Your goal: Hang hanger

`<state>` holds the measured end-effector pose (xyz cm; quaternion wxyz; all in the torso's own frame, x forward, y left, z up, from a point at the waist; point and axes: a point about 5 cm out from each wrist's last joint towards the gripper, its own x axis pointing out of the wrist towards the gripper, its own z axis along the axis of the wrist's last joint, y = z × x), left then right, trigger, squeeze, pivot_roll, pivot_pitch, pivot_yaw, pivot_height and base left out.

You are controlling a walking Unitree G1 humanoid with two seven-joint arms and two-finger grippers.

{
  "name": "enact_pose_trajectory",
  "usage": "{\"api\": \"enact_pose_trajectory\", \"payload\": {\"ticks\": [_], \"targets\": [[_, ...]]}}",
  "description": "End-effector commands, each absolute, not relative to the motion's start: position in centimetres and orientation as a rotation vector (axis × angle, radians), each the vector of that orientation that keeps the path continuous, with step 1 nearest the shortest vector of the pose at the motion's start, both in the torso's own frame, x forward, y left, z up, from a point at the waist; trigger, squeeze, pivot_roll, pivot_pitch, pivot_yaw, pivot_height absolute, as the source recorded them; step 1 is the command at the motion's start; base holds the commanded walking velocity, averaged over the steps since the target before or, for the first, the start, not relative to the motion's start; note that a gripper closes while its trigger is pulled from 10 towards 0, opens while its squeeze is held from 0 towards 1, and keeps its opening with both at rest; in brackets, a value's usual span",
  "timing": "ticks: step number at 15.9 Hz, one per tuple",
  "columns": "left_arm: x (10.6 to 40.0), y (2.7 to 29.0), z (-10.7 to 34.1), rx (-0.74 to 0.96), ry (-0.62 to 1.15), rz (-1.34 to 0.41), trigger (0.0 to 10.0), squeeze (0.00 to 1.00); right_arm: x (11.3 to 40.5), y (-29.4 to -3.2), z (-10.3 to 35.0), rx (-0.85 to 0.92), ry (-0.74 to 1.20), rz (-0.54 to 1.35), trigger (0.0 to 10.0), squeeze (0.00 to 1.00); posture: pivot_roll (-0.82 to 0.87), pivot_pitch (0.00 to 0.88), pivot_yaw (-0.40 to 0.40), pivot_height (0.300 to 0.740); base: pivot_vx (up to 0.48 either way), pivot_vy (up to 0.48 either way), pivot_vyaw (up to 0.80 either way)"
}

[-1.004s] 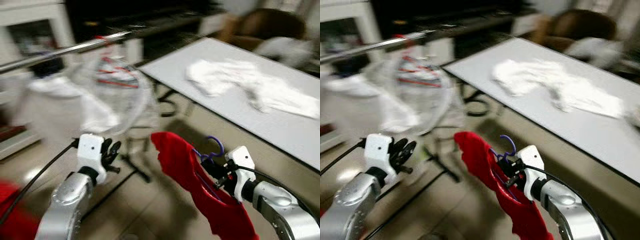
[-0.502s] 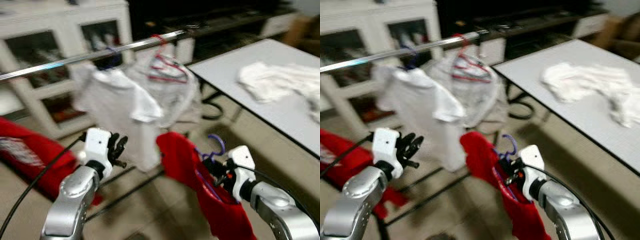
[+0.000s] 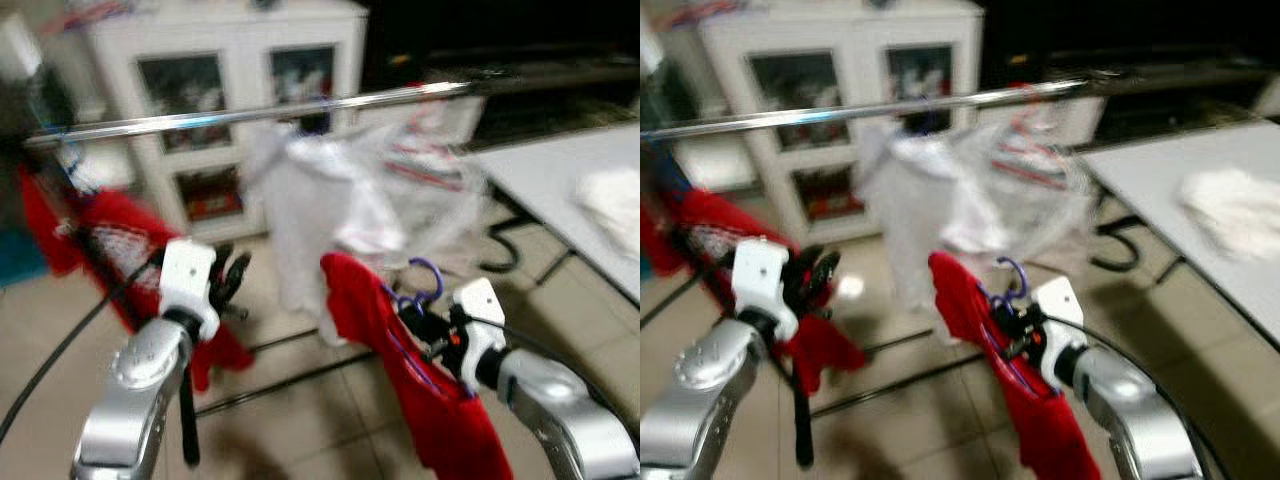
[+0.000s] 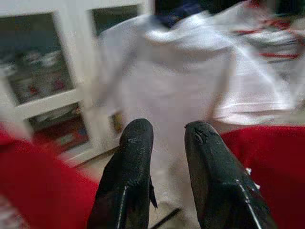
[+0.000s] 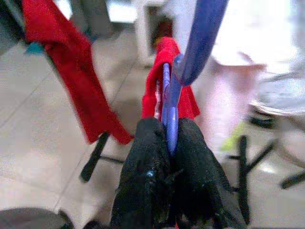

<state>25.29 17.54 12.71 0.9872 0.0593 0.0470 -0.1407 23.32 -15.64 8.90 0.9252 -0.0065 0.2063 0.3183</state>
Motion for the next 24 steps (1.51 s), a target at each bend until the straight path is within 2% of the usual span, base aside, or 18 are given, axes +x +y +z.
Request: {"api": "enact_pose_trajectory", "payload": {"ticks": [1, 5, 8, 9, 13, 17, 21, 24], "targets": [[25.1, 17.5, 12.7, 0.13, 0.099, -0.285, 10.0, 0.0, 24.0, -15.5, 9.8, -0.036, 0.386, 0.673, 10.0, 0.0, 0.06, 0.0, -0.032, 0.74, 0.341, 0.0, 0.8], [25.0, 17.4, 13.5, 0.154, 0.076, -0.297, 10.0, 0.0, 25.0, -15.4, 11.1, -0.062, 0.337, 0.668, 10.0, 0.0, 0.09, 0.0, -0.055, 0.74, 0.345, 0.0, 0.78], [24.8, 16.8, 14.3, 0.158, 0.067, -0.379, 10.0, 0.0, 26.1, -15.4, 12.7, -0.127, 0.27, 0.589, 10.0, 0.0, 0.1, 0.0, -0.054, 0.74, 0.1, 0.0, 0.0], [24.6, 16.2, 15.0, 0.159, 0.048, -0.463, 10.0, 0.0, 26.6, -15.0, 14.0, -0.125, 0.218, 0.584, 10.0, 0.0, 0.1, 0.0, -0.054, 0.74, 0.0, 0.0, 0.0], [24.6, 16.0, 16.3, 0.149, 0.029, -0.534, 10.0, 0.0, 28.6, -14.4, 16.1, -0.056, 0.136, 0.478, 10.0, 0.0, 0.1, 0.0, -0.058, 0.74, 0.0, 0.0, 0.0], [24.9, 16.0, 16.8, 0.117, 0.052, -0.583, 10.0, 0.0, 31.5, -12.4, 17.1, 0.006, 0.161, 0.47, 10.0, 0.0, 0.09, 0.0, -0.049, 0.74, 0.0, 0.0, 0.0], [24.4, 15.8, 17.0, 0.159, 0.08, -0.659, 10.0, 0.0, 37.3, -8.8, 18.2, -0.015, 0.253, 0.462, 10.0, 0.0, 0.11, 0.0, -0.045, 0.74, 0.0, 0.0, 0.0], [24.1, 15.7, 16.9, 0.151, 0.105, -0.688, 10.0, 0.0, 38.9, -7.1, 18.1, -0.049, 0.308, 0.455, 10.0, 0.0, 0.12, 0.0, -0.049, 0.74, 0.0, 0.0, 0.0]]}}
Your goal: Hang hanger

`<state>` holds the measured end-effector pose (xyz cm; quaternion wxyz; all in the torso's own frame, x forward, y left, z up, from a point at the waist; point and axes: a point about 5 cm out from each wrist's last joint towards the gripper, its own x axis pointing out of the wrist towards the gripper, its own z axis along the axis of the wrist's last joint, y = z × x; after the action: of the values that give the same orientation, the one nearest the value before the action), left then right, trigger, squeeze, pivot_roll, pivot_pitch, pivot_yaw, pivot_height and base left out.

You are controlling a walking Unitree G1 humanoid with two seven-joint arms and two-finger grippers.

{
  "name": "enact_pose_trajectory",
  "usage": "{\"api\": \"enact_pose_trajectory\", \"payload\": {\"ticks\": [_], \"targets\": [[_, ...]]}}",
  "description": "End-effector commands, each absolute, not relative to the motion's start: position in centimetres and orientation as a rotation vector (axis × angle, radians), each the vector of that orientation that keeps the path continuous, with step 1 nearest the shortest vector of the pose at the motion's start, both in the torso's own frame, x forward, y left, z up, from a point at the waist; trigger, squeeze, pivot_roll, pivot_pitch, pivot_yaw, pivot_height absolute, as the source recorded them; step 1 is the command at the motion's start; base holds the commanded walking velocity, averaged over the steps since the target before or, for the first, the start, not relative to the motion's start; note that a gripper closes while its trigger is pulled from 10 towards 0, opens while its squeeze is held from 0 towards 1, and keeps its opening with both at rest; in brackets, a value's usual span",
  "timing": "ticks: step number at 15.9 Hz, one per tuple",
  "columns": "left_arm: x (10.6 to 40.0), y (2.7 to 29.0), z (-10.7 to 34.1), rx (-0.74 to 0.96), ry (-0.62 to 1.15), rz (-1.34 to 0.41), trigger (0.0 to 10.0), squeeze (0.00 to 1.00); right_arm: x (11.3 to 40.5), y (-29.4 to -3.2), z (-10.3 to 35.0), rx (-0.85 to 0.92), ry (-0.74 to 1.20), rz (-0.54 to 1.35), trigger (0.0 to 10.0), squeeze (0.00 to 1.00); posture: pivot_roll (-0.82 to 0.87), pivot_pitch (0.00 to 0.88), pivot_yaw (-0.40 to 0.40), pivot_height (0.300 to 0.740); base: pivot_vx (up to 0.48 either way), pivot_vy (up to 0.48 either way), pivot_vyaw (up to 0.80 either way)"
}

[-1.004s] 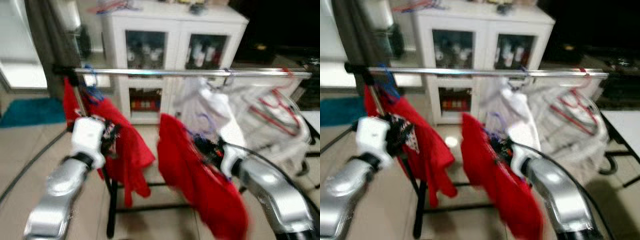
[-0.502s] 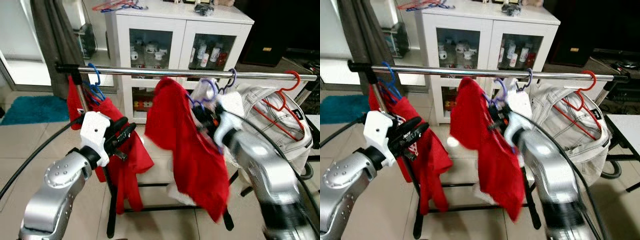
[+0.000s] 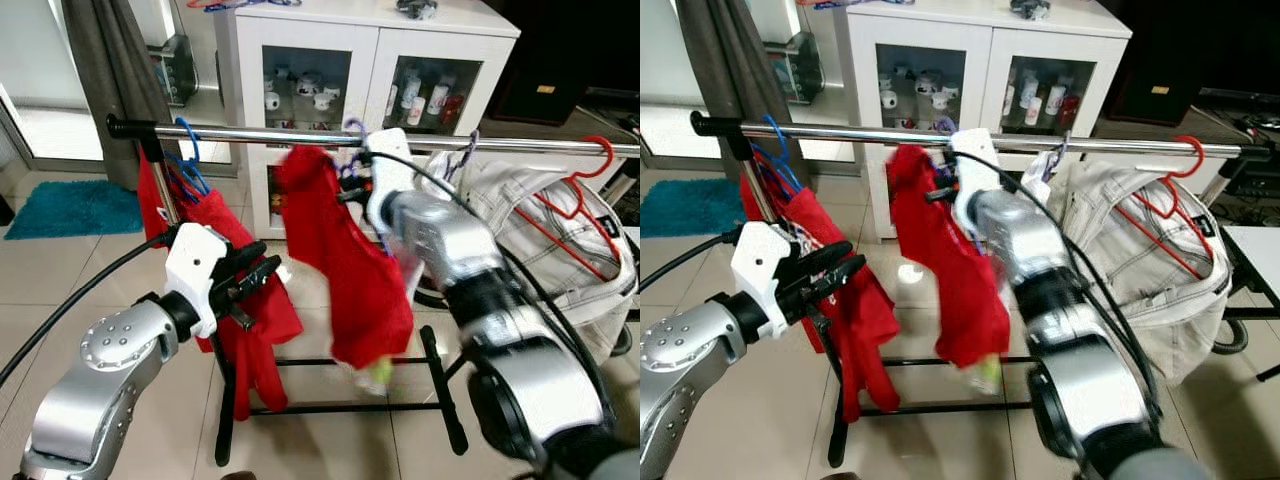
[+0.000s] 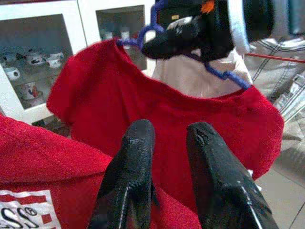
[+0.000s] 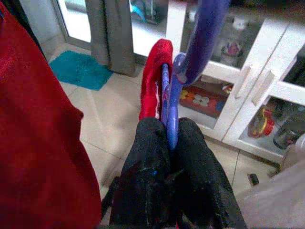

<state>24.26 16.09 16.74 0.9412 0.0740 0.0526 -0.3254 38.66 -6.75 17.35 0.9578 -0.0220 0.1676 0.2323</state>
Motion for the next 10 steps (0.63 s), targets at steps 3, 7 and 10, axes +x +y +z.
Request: {"api": "enact_pose_trajectory", "payload": {"ticks": [3, 7, 10], "targets": [[24.0, 15.7, 16.6, 0.159, 0.121, -0.704, 10.0, 0.0, 38.6, -6.2, 16.1, -0.066, 0.445, 0.52, 10.0, 0.0, 0.12, 0.0, -0.045, 0.74, 0.0, 0.0, 0.0], [24.4, 15.7, 16.1, 0.162, 0.123, -0.679, 10.0, 0.0, 38.1, -7.4, 17.0, 0.024, 0.26, 0.649, 10.0, 1.0, 0.11, 0.0, -0.036, 0.74, 0.0, 0.0, 0.0], [25.4, 15.5, 16.3, 0.134, 0.088, -0.64, 10.0, 0.0, 35.7, -10.3, 18.3, 0.124, 0.151, 0.74, 10.0, 1.0, 0.08, 0.0, -0.01, 0.74, 0.0, 0.0, 0.0]]}}
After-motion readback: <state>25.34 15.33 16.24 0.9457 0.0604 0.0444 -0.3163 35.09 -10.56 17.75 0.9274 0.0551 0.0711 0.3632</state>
